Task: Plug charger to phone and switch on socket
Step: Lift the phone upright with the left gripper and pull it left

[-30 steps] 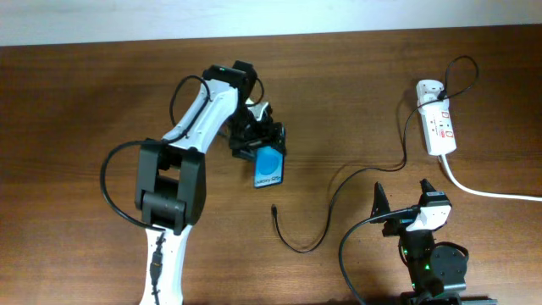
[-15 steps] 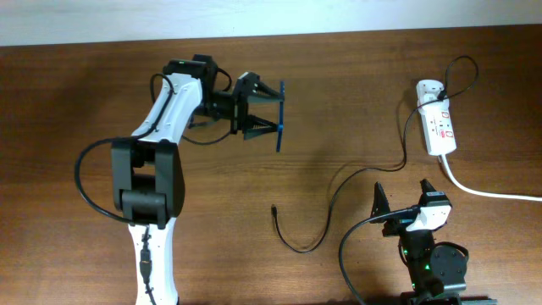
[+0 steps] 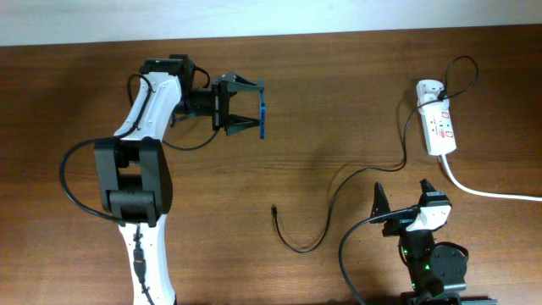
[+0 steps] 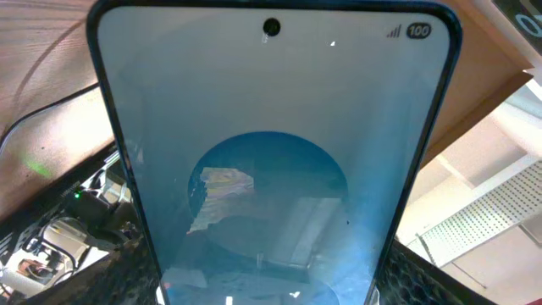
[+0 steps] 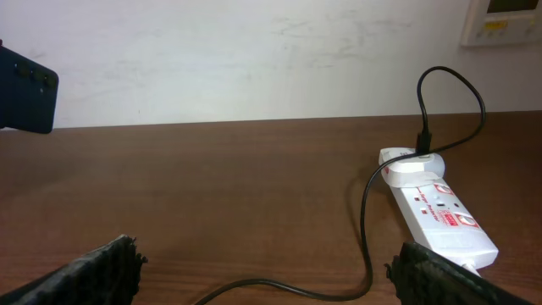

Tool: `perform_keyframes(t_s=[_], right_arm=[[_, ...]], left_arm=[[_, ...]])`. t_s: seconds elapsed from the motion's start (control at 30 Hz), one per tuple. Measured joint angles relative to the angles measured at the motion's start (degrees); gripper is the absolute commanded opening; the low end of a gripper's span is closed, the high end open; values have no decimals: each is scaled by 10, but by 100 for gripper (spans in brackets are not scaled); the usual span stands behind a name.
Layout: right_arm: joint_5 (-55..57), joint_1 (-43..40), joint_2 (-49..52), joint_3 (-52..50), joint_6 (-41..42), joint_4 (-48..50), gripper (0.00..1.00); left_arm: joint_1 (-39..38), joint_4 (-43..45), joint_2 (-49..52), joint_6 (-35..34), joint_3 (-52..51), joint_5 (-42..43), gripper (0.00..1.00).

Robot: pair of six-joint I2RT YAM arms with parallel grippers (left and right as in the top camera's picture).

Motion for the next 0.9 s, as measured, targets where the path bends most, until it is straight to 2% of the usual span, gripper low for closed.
perform_keyframes(t_s=[0.9], right_arm=[[0,0,0,0,0,0,98]], left_arm=[[7,-35,0,-2,0,0,77]])
